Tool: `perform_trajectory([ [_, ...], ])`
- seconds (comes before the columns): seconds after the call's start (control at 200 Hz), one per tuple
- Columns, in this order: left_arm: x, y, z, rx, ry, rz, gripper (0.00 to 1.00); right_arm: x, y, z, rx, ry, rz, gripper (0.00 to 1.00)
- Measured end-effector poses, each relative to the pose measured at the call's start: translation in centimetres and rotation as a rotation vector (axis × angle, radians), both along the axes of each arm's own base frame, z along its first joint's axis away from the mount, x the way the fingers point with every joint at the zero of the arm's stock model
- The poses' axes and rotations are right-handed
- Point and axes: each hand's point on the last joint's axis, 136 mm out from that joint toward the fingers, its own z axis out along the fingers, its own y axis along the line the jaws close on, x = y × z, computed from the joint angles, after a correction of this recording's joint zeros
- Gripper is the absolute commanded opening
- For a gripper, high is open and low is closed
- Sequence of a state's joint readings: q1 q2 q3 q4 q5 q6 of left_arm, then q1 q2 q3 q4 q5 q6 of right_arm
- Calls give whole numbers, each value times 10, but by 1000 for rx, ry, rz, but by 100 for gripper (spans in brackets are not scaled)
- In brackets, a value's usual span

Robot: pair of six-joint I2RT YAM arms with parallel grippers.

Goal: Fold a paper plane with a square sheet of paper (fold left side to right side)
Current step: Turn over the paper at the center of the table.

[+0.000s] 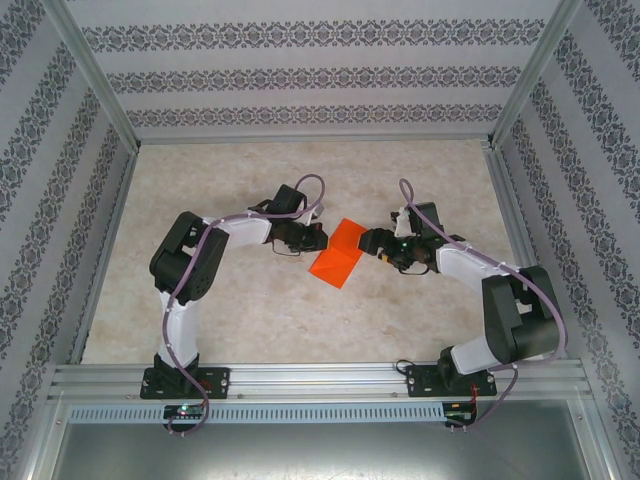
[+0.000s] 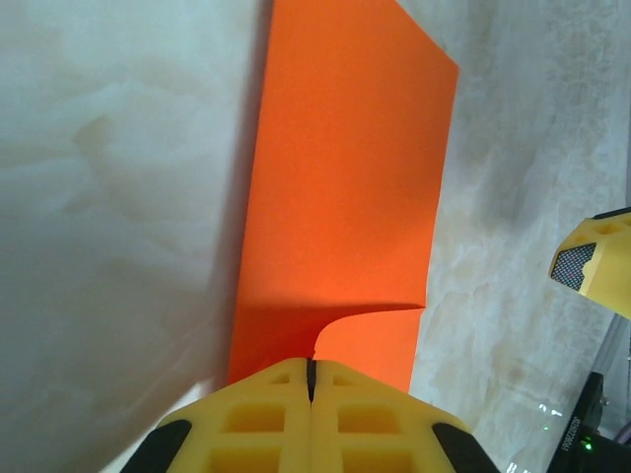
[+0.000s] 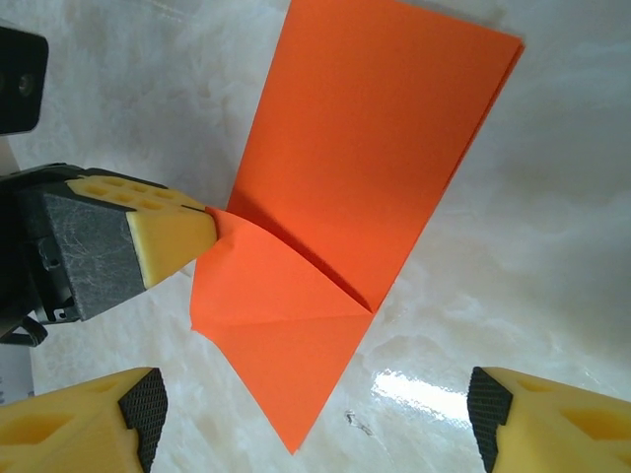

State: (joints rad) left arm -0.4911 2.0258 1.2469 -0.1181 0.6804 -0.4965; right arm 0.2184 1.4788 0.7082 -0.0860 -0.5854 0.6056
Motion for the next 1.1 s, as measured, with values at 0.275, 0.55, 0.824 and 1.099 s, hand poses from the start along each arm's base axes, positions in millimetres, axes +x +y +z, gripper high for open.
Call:
perform_trajectory([
  [0.275, -3, 7, 30, -13, -78, 18, 0, 4, 16, -9, 97, 54, 14, 81],
  [0.55, -1, 7, 31, -15, -91, 21, 2, 11, 44, -16, 154, 95, 57, 68],
  [0.824, 1, 10, 30, -1, -99, 33, 15, 18, 65, -18, 217, 114, 75, 42],
  [1.099, 4, 36, 36, 24, -119, 96, 31, 19, 68, -15, 214, 104, 91, 13],
])
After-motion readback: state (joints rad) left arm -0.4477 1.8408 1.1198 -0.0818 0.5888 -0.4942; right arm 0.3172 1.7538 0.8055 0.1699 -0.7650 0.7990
